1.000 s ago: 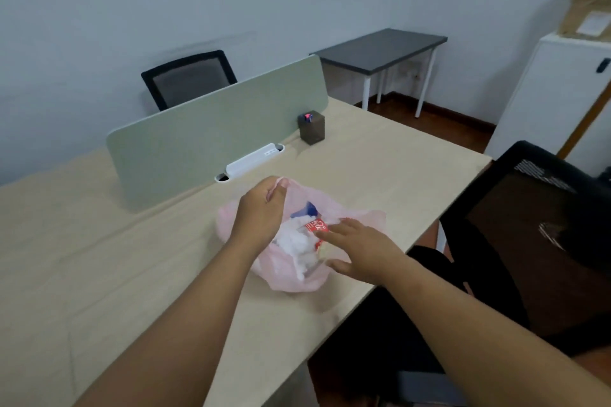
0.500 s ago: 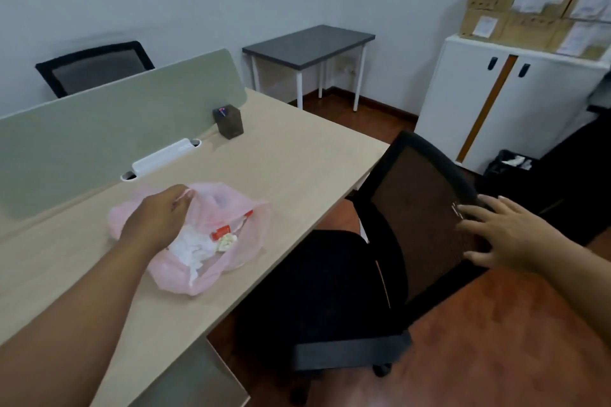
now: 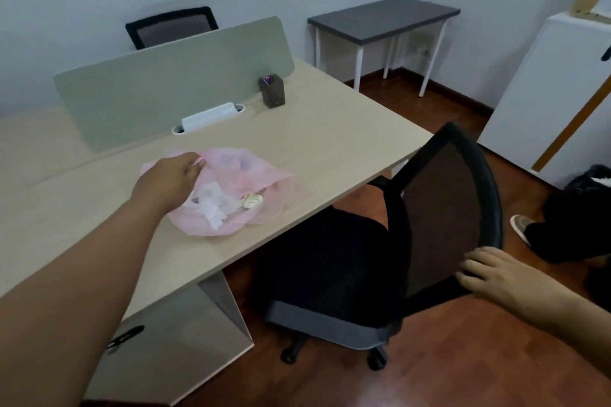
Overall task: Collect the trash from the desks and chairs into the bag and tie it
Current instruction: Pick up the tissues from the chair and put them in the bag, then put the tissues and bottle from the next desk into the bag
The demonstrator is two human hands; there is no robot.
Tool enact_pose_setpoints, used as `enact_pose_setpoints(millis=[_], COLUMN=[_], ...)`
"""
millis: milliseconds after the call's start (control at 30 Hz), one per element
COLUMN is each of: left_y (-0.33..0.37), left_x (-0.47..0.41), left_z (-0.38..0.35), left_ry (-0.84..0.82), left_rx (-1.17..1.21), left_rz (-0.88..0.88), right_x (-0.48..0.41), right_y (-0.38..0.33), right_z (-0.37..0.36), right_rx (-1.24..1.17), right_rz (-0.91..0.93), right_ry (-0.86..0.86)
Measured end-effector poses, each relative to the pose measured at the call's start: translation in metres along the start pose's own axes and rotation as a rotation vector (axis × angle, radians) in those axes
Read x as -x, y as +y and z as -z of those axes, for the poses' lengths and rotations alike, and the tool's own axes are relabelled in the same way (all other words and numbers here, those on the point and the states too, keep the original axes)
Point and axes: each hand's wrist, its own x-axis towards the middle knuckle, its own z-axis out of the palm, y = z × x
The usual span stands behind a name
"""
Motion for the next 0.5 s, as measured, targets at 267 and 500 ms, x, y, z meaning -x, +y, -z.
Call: enact_pose_setpoints(millis=[267, 500], left_y=[0.001, -0.021], left_x=[0.006, 0.016], left_z=[0.007, 0.014], left_ry=[0.031, 0.06], left_rx=[-0.014, 0.09], left_rz=[0.01, 0.068], right_x=[-0.086, -0.187], right_y=[-0.098, -0.162], right_z=[0.035, 0.06], right_rx=[-0.207, -0.203], right_rz=[0.086, -0.042], right_ry=[0.199, 0.172])
